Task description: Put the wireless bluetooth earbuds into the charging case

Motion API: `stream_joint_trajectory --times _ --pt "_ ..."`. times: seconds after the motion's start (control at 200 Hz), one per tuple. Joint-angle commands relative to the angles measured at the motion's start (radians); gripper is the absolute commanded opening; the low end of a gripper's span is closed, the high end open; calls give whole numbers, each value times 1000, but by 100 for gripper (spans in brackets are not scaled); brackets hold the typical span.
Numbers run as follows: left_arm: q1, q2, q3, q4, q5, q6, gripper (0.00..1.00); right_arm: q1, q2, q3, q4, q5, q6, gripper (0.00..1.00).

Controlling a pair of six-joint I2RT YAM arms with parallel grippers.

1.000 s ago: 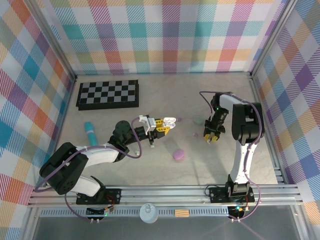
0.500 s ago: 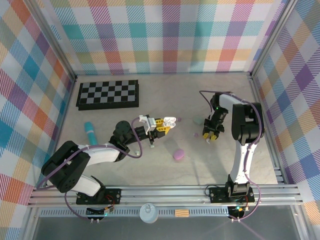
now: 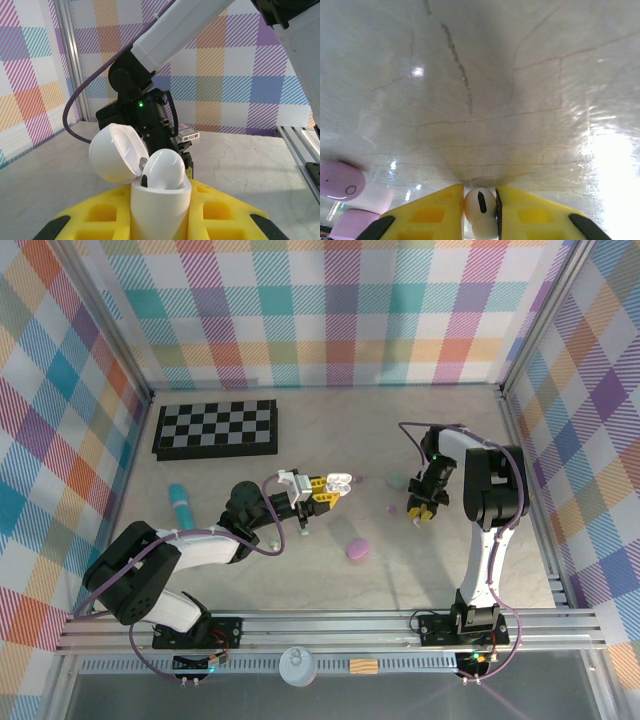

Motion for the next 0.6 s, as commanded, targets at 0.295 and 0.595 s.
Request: stream_joint_trajectory --times 0.295,0.595 --pt "9 29 44 63 1 -11 0 18 -182 -76 126 -80 42 20" --pt "-31 149 97 164 -159 -40 0 18 -468 -170 317 -201 130 20"
